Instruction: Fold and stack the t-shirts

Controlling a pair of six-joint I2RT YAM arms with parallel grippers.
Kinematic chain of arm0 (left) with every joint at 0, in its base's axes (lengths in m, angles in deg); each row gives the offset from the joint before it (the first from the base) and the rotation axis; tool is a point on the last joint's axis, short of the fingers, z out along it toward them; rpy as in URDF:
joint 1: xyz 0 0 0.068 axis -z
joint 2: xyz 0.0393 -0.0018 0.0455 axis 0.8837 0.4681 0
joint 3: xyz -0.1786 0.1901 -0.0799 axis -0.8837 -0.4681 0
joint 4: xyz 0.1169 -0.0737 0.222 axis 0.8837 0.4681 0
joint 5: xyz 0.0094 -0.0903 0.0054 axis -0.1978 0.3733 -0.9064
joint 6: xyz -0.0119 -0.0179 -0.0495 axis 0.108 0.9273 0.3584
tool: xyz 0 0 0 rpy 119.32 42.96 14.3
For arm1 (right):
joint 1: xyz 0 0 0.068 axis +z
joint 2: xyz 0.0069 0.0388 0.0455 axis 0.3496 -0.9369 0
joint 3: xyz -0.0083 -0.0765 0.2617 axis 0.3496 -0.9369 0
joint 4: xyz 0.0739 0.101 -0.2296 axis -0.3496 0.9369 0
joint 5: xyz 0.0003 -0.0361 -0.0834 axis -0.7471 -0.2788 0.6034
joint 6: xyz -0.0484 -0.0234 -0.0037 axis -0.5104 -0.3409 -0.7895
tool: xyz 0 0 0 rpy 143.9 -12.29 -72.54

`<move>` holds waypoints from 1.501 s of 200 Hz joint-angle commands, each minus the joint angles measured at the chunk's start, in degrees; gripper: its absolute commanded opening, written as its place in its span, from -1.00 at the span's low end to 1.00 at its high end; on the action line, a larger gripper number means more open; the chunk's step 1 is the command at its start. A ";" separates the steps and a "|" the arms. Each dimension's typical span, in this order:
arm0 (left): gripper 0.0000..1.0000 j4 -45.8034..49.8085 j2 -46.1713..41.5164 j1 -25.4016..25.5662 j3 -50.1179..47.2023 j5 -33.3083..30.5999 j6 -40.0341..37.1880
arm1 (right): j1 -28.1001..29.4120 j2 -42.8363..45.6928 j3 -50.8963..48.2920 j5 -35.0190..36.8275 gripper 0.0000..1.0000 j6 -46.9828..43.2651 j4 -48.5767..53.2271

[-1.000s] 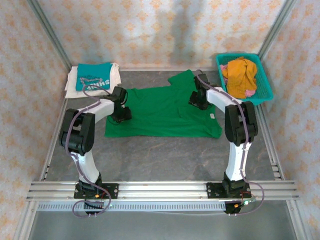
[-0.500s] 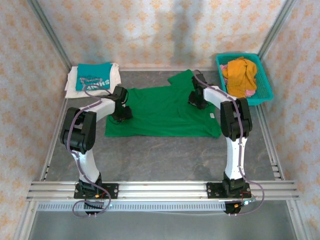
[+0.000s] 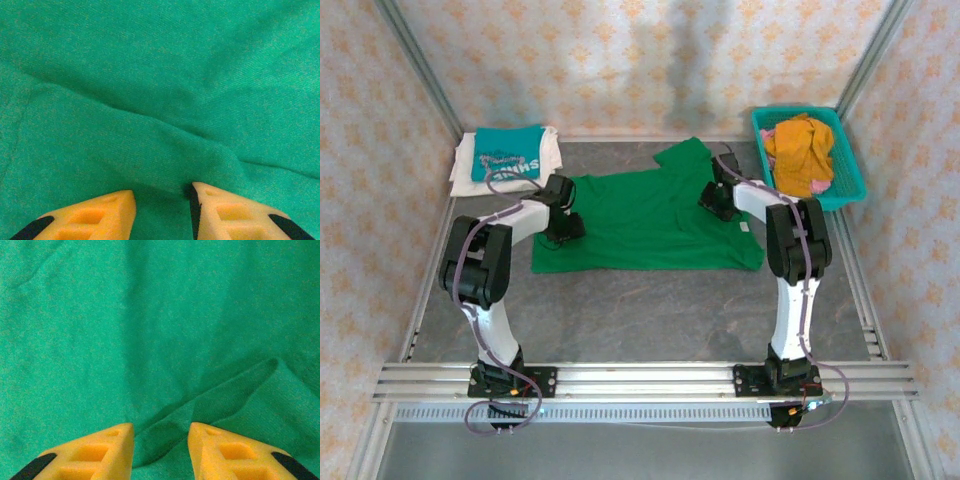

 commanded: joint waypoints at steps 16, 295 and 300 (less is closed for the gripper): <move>-0.27 0.24 -3.47 -0.23 -9.09 0.43 0.87 | 0.28 7.49 -15.62 0.25 -0.28 3.76 -0.53; 0.06 23.94 22.52 -10.64 43.31 -12.01 -3.53 | -1.72 -14.99 41.66 -0.76 0.24 -16.62 18.16; 0.06 23.77 23.15 -10.63 43.52 -11.73 -3.59 | -1.71 -15.93 43.34 -0.72 0.24 -16.72 19.34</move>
